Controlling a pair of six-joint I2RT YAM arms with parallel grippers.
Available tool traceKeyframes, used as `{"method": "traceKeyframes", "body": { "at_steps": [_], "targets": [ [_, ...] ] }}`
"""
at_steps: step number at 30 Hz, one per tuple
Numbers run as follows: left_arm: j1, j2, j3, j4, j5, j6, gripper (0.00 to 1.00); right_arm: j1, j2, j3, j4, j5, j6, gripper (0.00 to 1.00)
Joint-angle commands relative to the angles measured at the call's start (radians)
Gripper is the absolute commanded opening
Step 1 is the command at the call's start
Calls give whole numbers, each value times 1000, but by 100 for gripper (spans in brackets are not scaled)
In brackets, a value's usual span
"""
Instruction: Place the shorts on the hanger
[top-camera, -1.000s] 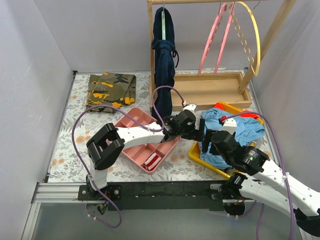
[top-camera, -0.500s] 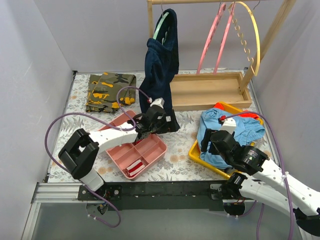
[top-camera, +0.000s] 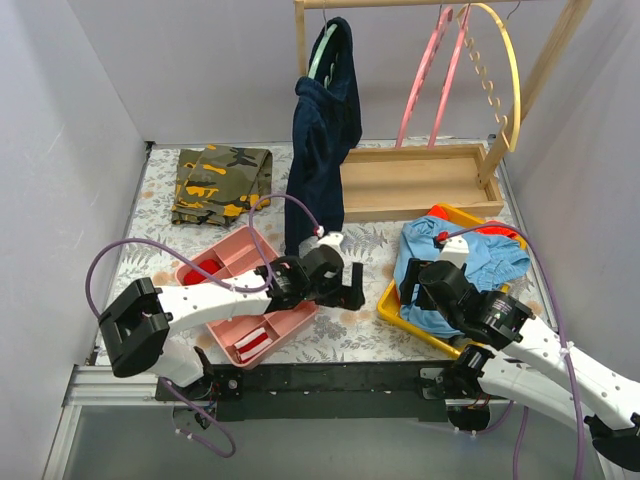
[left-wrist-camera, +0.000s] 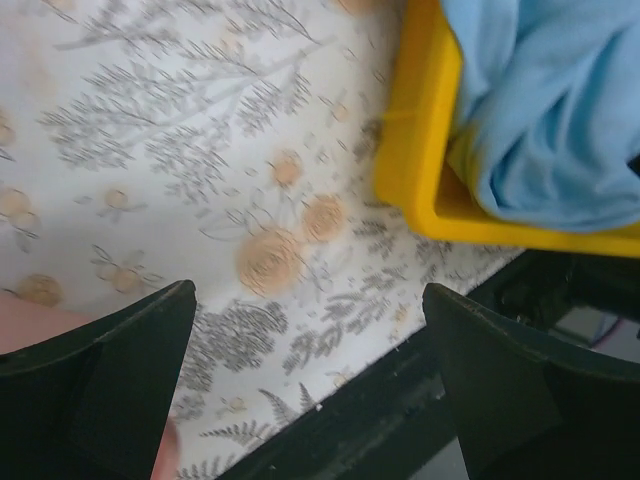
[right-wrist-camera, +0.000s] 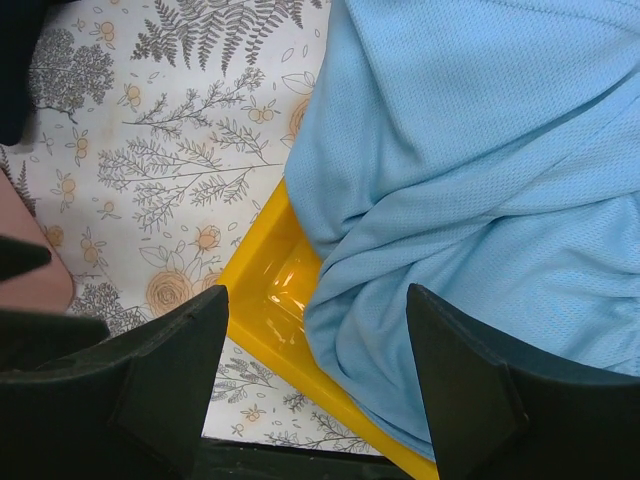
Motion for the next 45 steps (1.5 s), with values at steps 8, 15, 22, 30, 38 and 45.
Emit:
{"method": "traceKeyframes", "body": {
  "at_steps": [8,15,22,30,38,45],
  "targets": [
    [-149,-34,-85,-131,-17,-258,98,5,-34,14,5,40,-17,80],
    [-103,-187,-225,-257,-137,-481,98,5,-34,3,15,26,-23,80],
    [26,-440,-345,-332,-206,-613,98,5,-46,-7,9,19,-22,80],
    [15,-269,-133,-314,-246,-339,98,5,-26,-4,25,5,-26,80],
    [141,-212,-205,-180,-196,-260,98,3,-5,-1,44,15,-8,81],
    [370,-284,-301,-99,-128,-243,98,-37,127,32,-44,118,93,86]
  ]
}}
